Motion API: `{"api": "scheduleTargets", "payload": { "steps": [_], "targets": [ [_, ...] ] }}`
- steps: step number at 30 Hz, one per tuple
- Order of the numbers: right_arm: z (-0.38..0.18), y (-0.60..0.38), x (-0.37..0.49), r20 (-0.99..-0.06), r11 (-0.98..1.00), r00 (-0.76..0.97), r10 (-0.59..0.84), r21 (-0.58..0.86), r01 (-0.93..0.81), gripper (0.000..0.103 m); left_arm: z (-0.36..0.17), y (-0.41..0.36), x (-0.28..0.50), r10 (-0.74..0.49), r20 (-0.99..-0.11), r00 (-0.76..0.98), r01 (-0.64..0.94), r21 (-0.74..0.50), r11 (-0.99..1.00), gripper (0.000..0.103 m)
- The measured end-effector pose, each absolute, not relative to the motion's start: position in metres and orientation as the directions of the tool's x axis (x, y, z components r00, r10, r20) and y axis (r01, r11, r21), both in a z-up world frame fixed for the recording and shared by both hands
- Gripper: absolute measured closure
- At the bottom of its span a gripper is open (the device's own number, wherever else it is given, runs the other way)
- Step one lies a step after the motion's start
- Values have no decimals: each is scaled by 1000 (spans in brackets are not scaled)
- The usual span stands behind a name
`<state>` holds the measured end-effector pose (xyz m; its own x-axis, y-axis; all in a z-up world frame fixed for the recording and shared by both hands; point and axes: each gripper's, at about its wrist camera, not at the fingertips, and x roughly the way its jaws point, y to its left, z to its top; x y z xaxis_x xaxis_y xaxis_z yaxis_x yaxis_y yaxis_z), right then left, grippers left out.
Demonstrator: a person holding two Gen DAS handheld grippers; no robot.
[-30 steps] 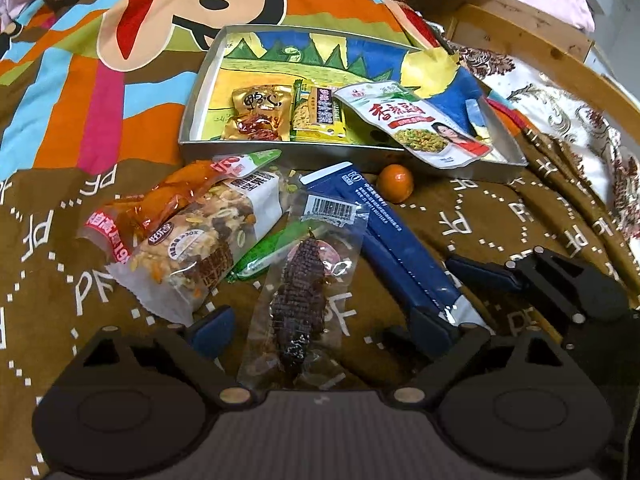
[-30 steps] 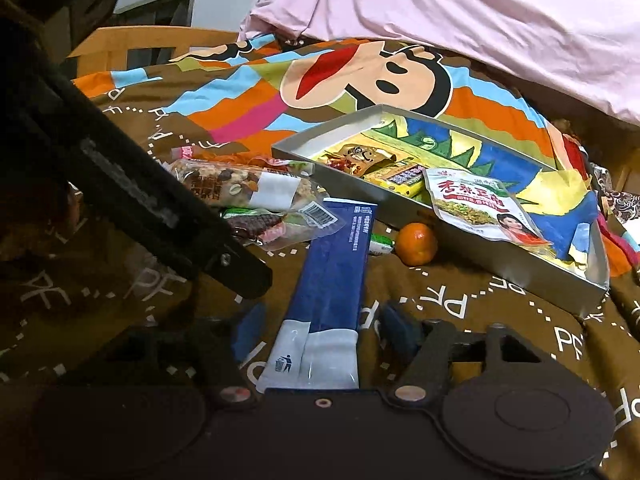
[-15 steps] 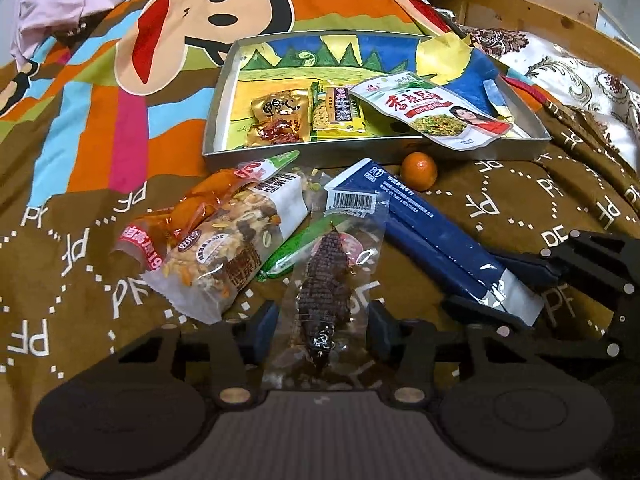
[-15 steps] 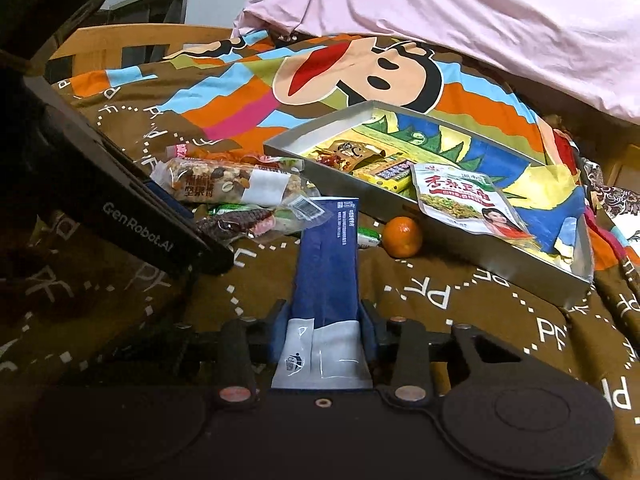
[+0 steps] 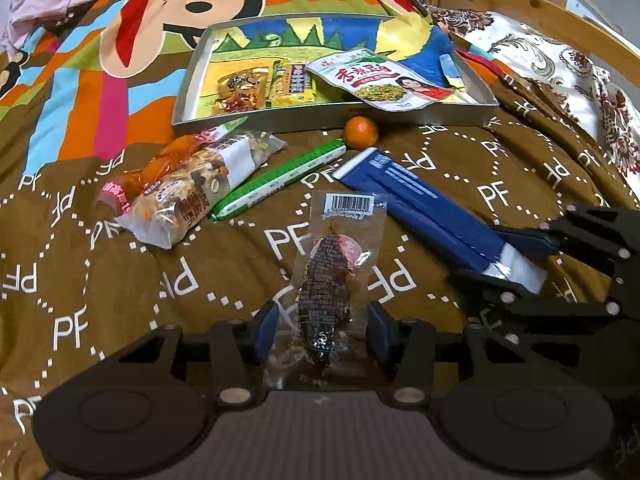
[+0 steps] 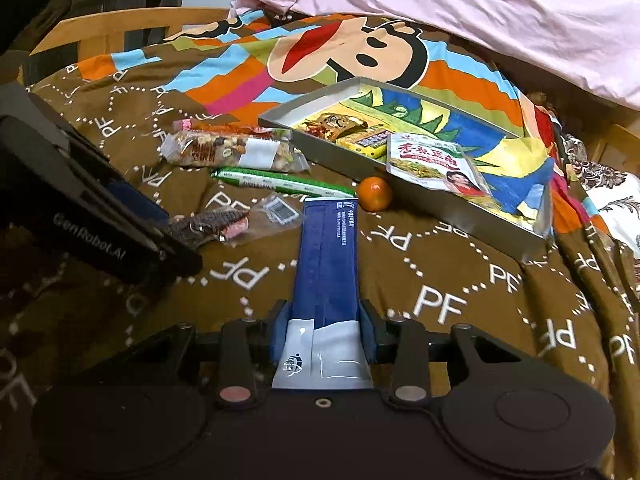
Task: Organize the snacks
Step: 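Close the left tool on the jerky bag while the right tool grips the blue stick pack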
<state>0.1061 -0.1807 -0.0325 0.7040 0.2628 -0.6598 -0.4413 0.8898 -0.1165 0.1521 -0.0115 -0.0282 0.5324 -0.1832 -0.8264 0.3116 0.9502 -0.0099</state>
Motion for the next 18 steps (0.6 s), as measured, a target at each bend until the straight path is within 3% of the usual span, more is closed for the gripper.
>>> {"api": "scheduleTargets", "payload": {
  "steps": [3,8,12,15,18],
  "targets": [
    [-34,-181,104,-658,887,708,257,-131,-444,61,-28,-11,155,-184,-827,532,295,-23,955,48],
    [-40,-177,106,-638,878,726,258,-160,-452,43,-33,-14,162,-177,-825,537,304,-6,953,36],
    [-45,-175,109,-632,876,730,262,-162,-454,37,-36,-17,171,-178,-826,534,306,-7,952,28],
    [-47,-174,111,-628,875,732,266,-161,-457,36,-39,-19,173,-177,-826,536,315,1,949,28],
    [-47,-174,112,-629,873,728,273,-156,-462,41,-39,-17,171,-180,-821,541,311,-4,951,39]
  ]
}}
